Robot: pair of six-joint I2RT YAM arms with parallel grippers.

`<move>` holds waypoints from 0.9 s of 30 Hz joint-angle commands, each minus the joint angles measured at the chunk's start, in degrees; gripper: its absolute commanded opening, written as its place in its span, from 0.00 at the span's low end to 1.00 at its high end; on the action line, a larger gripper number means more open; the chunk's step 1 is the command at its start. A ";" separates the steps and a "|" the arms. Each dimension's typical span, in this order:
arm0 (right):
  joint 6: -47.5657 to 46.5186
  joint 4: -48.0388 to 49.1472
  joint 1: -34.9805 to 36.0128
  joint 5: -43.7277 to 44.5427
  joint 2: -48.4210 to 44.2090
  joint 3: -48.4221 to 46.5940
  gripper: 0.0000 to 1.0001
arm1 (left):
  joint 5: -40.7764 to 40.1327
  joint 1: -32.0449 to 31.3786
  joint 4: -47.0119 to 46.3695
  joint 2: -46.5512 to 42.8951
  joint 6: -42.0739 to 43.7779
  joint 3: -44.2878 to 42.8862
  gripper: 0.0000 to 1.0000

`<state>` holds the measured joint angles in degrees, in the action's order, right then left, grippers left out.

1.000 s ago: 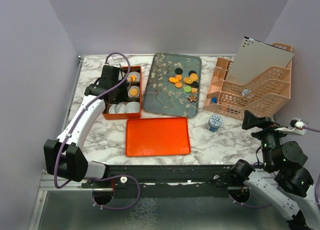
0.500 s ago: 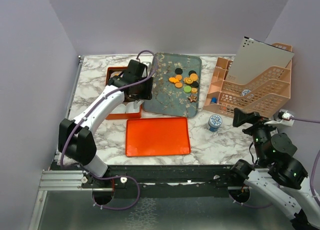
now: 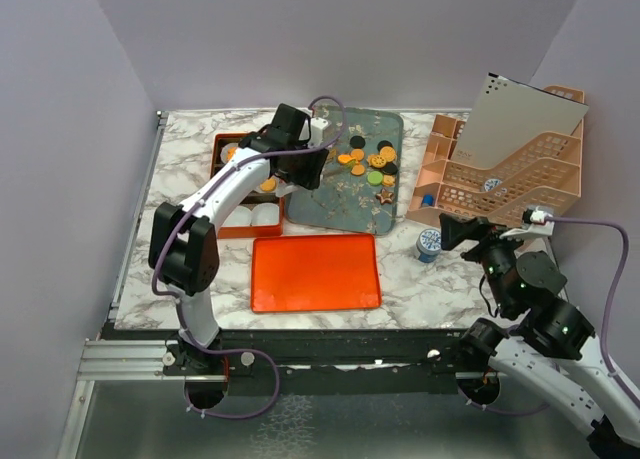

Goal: Pack the cookies

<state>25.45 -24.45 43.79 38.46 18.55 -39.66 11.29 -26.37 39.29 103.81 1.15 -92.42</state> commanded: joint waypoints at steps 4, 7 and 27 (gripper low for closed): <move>1.41 4.89 0.07 -6.73 2.62 2.55 1.00 | 7.38 2.72 -0.56 5.43 11.42 -5.36 0.55; 1.45 5.65 0.07 -7.83 3.59 2.58 1.00 | 8.91 3.96 -0.08 6.98 13.24 -6.65 0.53; -0.55 6.74 0.07 -5.57 4.86 2.11 1.00 | 10.62 6.15 7.24 18.85 19.37 -19.63 0.50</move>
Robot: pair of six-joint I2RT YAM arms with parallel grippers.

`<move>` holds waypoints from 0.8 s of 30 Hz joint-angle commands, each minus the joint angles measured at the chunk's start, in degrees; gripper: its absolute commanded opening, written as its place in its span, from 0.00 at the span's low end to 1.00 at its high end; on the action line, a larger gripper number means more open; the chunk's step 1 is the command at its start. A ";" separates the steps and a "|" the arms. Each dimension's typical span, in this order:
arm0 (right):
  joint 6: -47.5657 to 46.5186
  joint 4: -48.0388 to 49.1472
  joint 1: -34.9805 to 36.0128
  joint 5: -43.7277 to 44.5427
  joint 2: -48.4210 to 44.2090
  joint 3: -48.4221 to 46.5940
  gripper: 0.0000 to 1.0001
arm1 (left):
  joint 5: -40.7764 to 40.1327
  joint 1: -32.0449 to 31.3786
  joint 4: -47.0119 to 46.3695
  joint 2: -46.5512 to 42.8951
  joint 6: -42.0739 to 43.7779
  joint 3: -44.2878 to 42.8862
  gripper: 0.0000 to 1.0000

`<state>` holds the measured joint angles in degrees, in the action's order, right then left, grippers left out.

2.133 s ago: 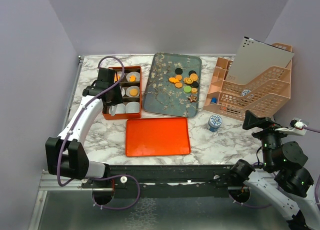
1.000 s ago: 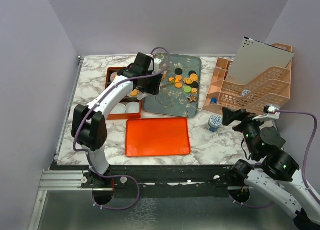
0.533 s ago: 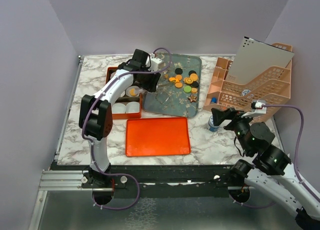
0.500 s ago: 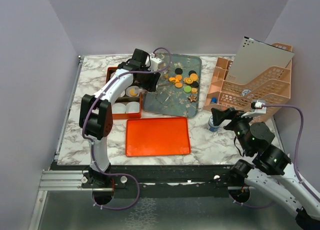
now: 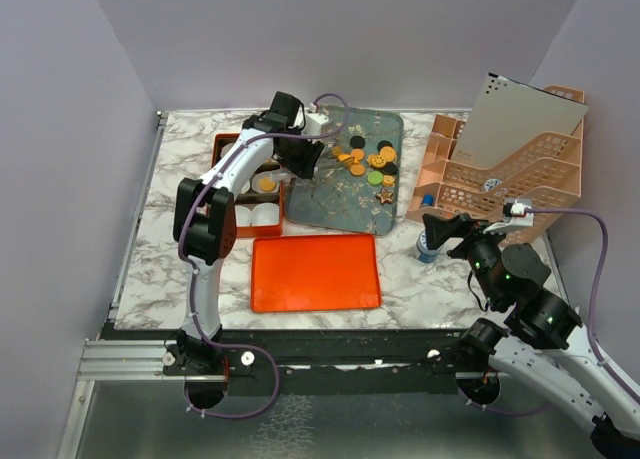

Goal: Pack the cookies

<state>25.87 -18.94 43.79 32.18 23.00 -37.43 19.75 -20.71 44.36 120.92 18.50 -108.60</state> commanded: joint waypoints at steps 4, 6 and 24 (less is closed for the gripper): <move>-1.41 1.59 0.09 0.76 0.79 -0.30 1.00 | 3.50 0.57 2.83 3.37 2.31 -5.07 0.50; -1.51 1.63 0.07 0.73 0.95 -0.48 1.00 | 3.41 0.58 3.12 3.80 2.33 -5.37 0.50; -0.39 0.80 0.07 0.29 0.05 -0.43 1.00 | 4.46 -1.33 1.01 -3.82 -5.29 1.82 0.16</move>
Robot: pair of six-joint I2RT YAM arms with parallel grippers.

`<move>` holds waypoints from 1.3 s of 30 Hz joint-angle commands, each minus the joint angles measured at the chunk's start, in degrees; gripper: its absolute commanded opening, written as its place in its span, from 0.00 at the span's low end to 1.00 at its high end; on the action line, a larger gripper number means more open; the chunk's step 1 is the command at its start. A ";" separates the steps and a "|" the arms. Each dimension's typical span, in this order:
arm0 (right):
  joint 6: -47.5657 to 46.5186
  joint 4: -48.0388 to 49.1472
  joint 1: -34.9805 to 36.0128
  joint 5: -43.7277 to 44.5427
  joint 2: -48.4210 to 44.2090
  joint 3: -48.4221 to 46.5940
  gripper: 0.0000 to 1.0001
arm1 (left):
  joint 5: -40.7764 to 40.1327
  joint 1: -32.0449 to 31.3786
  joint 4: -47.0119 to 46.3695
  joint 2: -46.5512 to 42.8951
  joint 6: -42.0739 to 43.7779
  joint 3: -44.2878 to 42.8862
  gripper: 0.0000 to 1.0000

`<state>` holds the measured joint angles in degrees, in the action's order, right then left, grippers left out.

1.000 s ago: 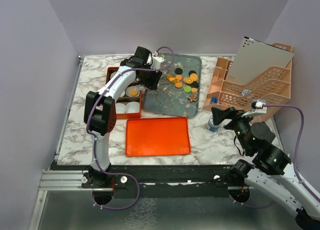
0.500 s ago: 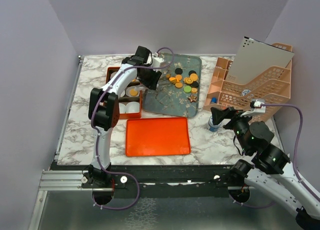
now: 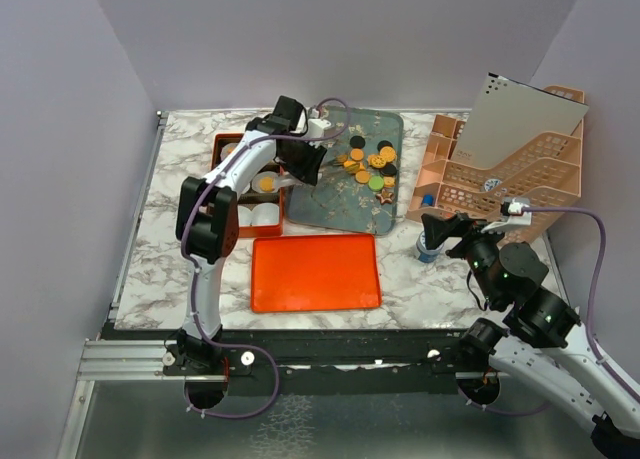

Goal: Pack the cookies

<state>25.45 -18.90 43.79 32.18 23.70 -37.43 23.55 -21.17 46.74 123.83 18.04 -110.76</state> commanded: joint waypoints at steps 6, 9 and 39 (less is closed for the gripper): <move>0.36 -0.19 0.07 0.17 -1.49 -0.43 1.00 | -4.93 -1.51 -7.24 -15.29 -12.74 14.79 0.00; 0.39 -0.90 0.07 0.11 -2.09 -0.62 1.00 | -6.93 -1.51 -9.25 -19.42 -16.61 19.96 0.00; 0.56 -3.38 0.07 -0.74 -3.14 -3.03 1.00 | -27.73 -1.51 -5.70 -57.42 -40.50 46.45 0.00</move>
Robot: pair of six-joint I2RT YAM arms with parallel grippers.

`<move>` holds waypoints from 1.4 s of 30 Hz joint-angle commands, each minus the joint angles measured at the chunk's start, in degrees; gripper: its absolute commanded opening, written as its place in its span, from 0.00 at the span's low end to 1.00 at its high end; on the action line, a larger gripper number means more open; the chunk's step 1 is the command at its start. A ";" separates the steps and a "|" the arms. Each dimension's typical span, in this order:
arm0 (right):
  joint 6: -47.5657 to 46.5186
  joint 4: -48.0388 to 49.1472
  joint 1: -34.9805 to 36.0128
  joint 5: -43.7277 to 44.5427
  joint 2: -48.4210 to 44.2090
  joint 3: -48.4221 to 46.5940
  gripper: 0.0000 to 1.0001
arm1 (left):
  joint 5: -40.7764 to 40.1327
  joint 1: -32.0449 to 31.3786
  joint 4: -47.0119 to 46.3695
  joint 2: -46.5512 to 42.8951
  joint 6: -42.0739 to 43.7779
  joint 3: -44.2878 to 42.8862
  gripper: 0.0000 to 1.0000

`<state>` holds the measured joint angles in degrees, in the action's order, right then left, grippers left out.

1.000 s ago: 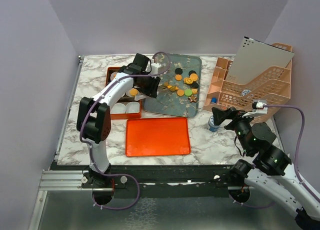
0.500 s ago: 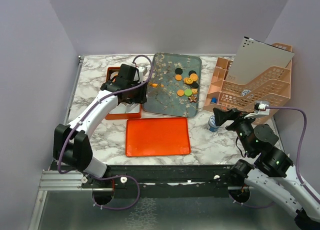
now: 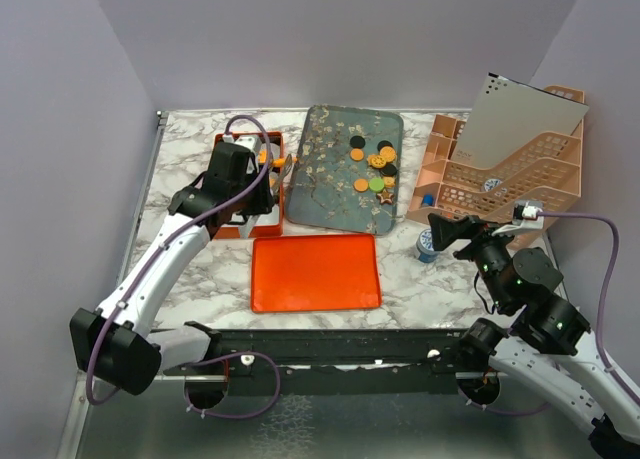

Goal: Pack the cookies

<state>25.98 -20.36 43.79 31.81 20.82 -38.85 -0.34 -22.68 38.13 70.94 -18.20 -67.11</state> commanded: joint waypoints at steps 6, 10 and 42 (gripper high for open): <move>-0.55 -2.03 0.07 0.37 0.09 -1.96 1.00 | -4.31 0.05 8.42 -8.06 -5.68 5.03 0.00; -0.69 -1.48 0.07 0.96 0.83 -2.04 1.00 | -5.31 0.08 12.31 -9.74 -6.68 5.43 0.00; -1.72 4.46 0.07 -0.44 6.34 -0.39 1.00 | -2.52 0.09 12.16 -6.80 -7.21 11.65 0.00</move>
<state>25.02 -17.56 43.79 31.81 26.96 -39.35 -4.16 -22.63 52.36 63.61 -25.87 -56.01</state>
